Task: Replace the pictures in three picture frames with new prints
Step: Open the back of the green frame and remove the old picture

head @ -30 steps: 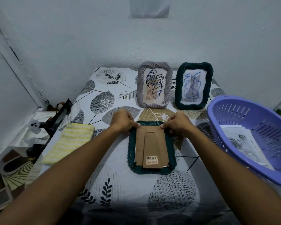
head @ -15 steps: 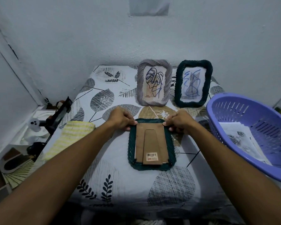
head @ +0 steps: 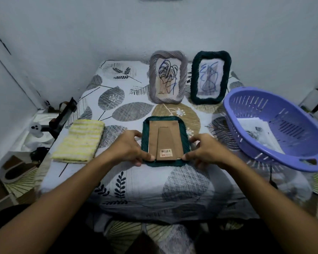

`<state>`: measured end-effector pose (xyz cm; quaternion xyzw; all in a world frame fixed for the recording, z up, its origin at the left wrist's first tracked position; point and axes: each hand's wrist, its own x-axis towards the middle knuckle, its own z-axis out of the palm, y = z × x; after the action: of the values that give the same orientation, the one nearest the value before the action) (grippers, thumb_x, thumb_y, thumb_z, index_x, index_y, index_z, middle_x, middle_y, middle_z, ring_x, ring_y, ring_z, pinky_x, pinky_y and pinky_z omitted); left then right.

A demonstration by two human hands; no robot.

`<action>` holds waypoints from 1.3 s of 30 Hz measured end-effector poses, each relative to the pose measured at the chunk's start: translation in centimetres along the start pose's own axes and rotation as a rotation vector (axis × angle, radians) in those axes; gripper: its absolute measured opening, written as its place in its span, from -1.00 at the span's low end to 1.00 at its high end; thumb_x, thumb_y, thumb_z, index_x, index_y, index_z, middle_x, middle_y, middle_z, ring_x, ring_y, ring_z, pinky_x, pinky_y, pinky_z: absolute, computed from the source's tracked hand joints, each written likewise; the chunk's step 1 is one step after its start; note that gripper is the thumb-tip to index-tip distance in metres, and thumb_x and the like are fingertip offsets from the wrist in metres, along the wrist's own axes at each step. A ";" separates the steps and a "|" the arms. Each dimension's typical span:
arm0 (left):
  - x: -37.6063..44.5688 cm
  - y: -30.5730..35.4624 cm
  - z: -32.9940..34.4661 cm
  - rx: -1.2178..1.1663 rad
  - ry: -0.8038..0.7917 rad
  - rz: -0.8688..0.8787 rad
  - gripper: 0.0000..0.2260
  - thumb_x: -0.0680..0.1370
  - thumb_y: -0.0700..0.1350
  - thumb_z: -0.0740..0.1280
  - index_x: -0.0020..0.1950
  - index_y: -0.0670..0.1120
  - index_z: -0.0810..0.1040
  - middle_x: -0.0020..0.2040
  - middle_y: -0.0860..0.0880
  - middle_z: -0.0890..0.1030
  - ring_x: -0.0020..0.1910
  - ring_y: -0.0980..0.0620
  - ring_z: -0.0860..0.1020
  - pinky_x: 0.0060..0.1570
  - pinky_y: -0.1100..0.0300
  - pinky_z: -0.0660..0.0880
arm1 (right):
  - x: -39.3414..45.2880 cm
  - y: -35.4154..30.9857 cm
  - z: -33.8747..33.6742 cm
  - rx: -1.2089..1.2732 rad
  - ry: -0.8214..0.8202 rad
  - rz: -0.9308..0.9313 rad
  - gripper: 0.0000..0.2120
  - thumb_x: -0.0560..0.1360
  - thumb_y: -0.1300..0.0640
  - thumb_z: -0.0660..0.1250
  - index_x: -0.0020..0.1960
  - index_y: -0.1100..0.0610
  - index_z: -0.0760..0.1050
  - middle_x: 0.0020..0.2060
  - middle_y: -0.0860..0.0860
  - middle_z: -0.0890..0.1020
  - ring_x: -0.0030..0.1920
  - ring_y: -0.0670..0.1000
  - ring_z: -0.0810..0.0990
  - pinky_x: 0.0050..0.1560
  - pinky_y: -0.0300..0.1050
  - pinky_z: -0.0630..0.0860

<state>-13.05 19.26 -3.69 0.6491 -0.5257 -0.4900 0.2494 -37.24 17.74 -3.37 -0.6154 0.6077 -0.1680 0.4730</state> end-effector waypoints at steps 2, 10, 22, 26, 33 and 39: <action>-0.2 0.1 0.3 -0.008 0.008 -0.005 -0.19 0.21 -0.38 0.59 0.38 -0.25 0.29 -0.40 -0.14 0.52 -0.50 -0.08 0.59 -0.43 0.04 0.60 | 0.0 0.1 0.4 0.041 0.022 0.006 -0.60 0.33 0.33 0.55 0.00 0.15 0.38 -0.43 0.13 0.60 -0.54 0.02 0.56 -0.54 -0.14 0.48; 0.3 0.1 0.2 -0.046 0.012 -0.059 -0.32 0.22 -0.39 0.58 0.24 -0.22 0.33 -0.39 -0.22 0.57 -0.45 -0.16 0.57 -0.35 -0.06 0.60 | 0.6 -0.3 0.4 0.134 -0.006 0.090 -0.55 0.35 0.40 0.50 0.01 0.19 0.27 -0.53 0.17 0.57 -0.55 0.11 0.55 -0.58 -0.10 0.52; 0.9 0.2 0.0 -0.109 -0.007 -0.136 -0.40 0.31 -0.45 0.50 0.22 -0.21 0.30 -0.34 -0.24 0.57 -0.55 -0.08 0.55 -0.46 0.03 0.60 | 1.0 -0.6 0.3 0.205 -0.048 0.174 -0.58 0.41 0.47 0.40 0.00 0.16 0.23 -0.45 0.21 0.58 -0.53 0.12 0.57 -0.58 -0.08 0.55; 0.9 0.3 0.0 -0.108 -0.008 -0.155 -0.45 0.34 -0.47 0.47 0.23 -0.23 0.31 -0.32 -0.25 0.56 -0.58 -0.07 0.54 -0.48 0.03 0.59 | 0.9 -0.8 0.3 0.228 -0.042 0.196 -0.61 0.43 0.48 0.36 0.00 0.16 0.23 -0.37 0.22 0.58 -0.54 0.11 0.56 -0.60 -0.10 0.54; 1.4 0.3 -0.2 -0.101 -0.010 -0.179 -0.53 0.37 -0.50 0.42 0.16 -0.20 0.32 -0.30 -0.25 0.56 -0.56 -0.08 0.55 -0.51 0.03 0.59 | 0.6 -1.0 0.3 0.235 -0.044 0.211 -0.67 0.47 0.47 0.32 0.00 0.17 0.24 -0.30 0.22 0.59 -0.50 0.10 0.57 -0.58 -0.12 0.55; 1.7 0.2 -0.3 -0.107 -0.022 -0.191 -0.60 0.38 -0.52 0.39 0.03 -0.16 0.34 -0.30 -0.26 0.59 -0.47 -0.15 0.59 -0.43 -0.03 0.60 | 0.6 -1.1 0.1 0.242 -0.054 0.228 -0.71 0.49 0.48 0.28 -0.02 0.18 0.26 -0.29 0.22 0.60 -0.46 0.11 0.60 -0.51 -0.08 0.59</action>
<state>-12.95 17.57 -4.07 0.6765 -0.4376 -0.5459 0.2300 -36.42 17.02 -2.80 -0.4853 0.6360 -0.1687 0.5758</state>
